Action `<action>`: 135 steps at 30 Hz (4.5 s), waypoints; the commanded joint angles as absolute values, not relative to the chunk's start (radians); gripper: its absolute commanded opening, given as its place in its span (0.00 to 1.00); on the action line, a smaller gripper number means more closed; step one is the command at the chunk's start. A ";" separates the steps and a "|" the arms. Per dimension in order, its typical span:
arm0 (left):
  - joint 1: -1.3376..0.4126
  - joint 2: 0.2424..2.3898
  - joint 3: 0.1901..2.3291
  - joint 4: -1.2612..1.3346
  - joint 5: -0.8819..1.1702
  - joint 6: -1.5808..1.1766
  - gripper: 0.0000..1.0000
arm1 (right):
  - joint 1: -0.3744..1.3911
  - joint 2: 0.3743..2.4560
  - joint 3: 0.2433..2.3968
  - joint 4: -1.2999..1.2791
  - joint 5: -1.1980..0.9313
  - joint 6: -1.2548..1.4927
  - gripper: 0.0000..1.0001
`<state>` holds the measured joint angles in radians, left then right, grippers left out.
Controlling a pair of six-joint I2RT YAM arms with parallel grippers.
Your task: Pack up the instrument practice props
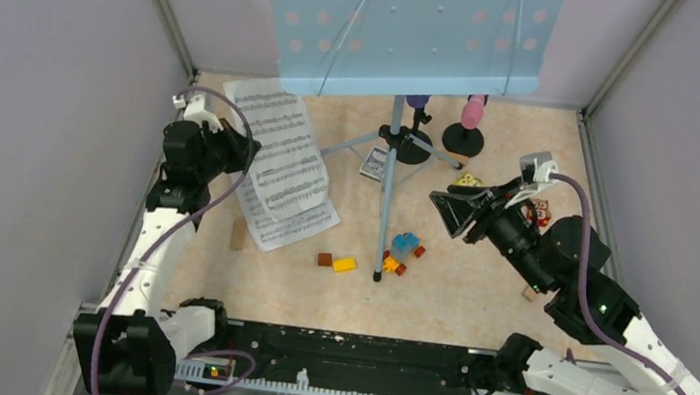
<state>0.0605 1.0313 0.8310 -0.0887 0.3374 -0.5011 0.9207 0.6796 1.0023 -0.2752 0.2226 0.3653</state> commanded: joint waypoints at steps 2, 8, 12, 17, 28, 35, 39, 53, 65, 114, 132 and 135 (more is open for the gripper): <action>0.091 1.090 0.709 -0.033 0.291 -0.564 0.00 | 0.930 0.647 0.935 -0.297 0.239 0.434 0.44; 0.102 1.202 0.644 0.061 0.232 -0.616 0.00 | 0.930 0.633 0.894 -0.345 0.229 0.463 0.44; 0.106 1.285 0.670 0.041 0.212 -0.606 0.00 | 0.930 0.623 0.878 -0.355 0.232 0.469 0.44; 0.113 1.321 0.676 0.035 0.200 -0.593 0.04 | 0.930 0.619 0.869 -0.366 0.235 0.465 0.44; 0.131 1.352 0.738 0.006 0.180 -0.545 0.40 | 0.930 0.611 0.856 -0.425 0.281 0.471 0.47; 0.136 1.267 0.763 -0.076 0.140 -0.525 0.69 | 0.930 0.580 0.844 -0.504 0.320 0.494 0.53; 0.137 1.187 0.759 -0.095 0.244 -0.486 0.82 | 0.930 0.623 0.883 -0.577 0.255 0.499 0.55; 0.060 0.872 0.580 0.079 0.546 -0.513 0.99 | 0.524 0.864 0.774 -0.405 -0.321 0.556 0.68; -0.484 0.943 0.559 0.434 0.190 -0.461 0.99 | 0.325 0.872 0.664 -0.029 -0.509 0.817 0.67; -0.943 1.659 0.853 0.362 -0.344 -0.572 0.00 | 0.323 1.477 0.716 1.040 -0.430 1.467 0.42; -0.944 1.636 0.805 0.364 -0.356 -0.577 0.00 | 0.315 1.663 0.792 1.195 -0.506 1.528 0.19; -0.944 1.631 0.802 0.360 -0.359 -0.577 0.00 | 0.314 1.681 0.792 1.213 -0.528 1.530 0.04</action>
